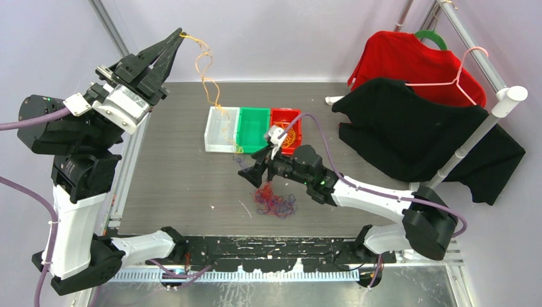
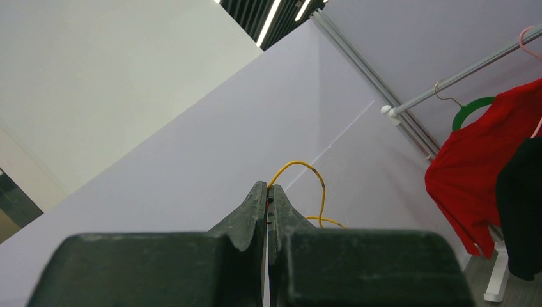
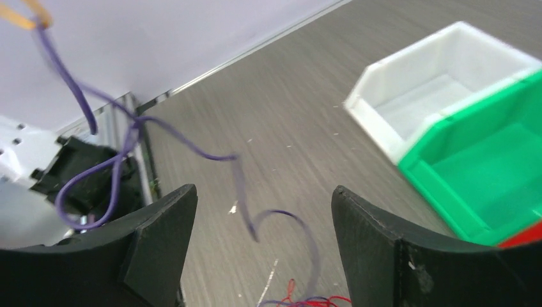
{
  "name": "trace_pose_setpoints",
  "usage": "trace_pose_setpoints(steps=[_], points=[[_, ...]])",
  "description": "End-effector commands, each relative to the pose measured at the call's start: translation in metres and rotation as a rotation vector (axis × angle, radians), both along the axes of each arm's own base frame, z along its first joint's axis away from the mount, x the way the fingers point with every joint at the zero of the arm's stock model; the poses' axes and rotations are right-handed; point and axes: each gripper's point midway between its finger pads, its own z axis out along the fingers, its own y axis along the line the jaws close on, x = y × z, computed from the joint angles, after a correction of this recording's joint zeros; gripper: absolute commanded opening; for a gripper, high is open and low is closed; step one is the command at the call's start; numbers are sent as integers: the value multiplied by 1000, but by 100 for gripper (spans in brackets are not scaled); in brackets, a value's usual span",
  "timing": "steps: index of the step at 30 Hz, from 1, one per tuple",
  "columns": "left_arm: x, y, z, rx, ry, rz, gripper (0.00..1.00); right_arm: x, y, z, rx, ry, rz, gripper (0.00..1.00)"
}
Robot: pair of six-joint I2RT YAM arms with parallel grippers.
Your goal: Untangle the cables
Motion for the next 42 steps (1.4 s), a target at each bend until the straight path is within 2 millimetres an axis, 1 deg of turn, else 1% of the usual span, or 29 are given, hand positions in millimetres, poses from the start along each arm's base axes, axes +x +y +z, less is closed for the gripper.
trace_pose_setpoints(steps=[1,2,3,6,8,10,11,12,17,19,24,27,28,31,33,36,38,40,42], points=[[-15,9,16,-32,-44,-10,0,-27,27,27,53,-7,235,81],[-15,10,16,-30,-46,-8,0,-30,30,27,54,6,265,81],[-15,10,15,-29,-46,-7,0,-29,32,28,56,11,272,80],[-16,10,16,-30,-50,-5,0,-17,38,25,57,17,240,78],[-16,10,17,-31,-51,-6,0,-7,40,25,67,17,197,75],[-16,10,17,-31,-51,-8,0,1,41,25,79,16,166,69],[-17,10,17,-31,-51,-8,0,2,41,25,83,16,161,64],[-17,10,17,-31,-51,-8,0,3,42,25,87,17,156,57],[-18,11,18,-32,-56,-8,0,4,40,19,92,40,143,12],[-18,11,18,-32,-57,-7,0,1,36,13,95,50,140,2],[-20,12,20,-31,-67,-5,0,-5,22,-5,94,82,107,1],[-22,13,21,-32,-75,-6,0,-7,12,-13,90,92,77,1],[-22,14,22,-33,-78,-4,0,-6,9,-14,94,95,63,1],[-23,14,26,-37,-85,-5,0,-2,-2,-27,82,123,5,1],[-23,15,28,-40,-91,-3,0,3,-9,-41,62,150,-45,1],[-24,17,33,-45,-107,9,0,8,-19,-70,13,213,-118,1],[-23,20,39,-63,-127,29,0,8,-27,-92,-14,251,-156,1],[-25,27,51,-104,-163,55,0,8,-35,-110,-31,278,-196,1],[-24,33,60,-141,-186,79,0,8,-41,-123,-46,295,-220,1]])
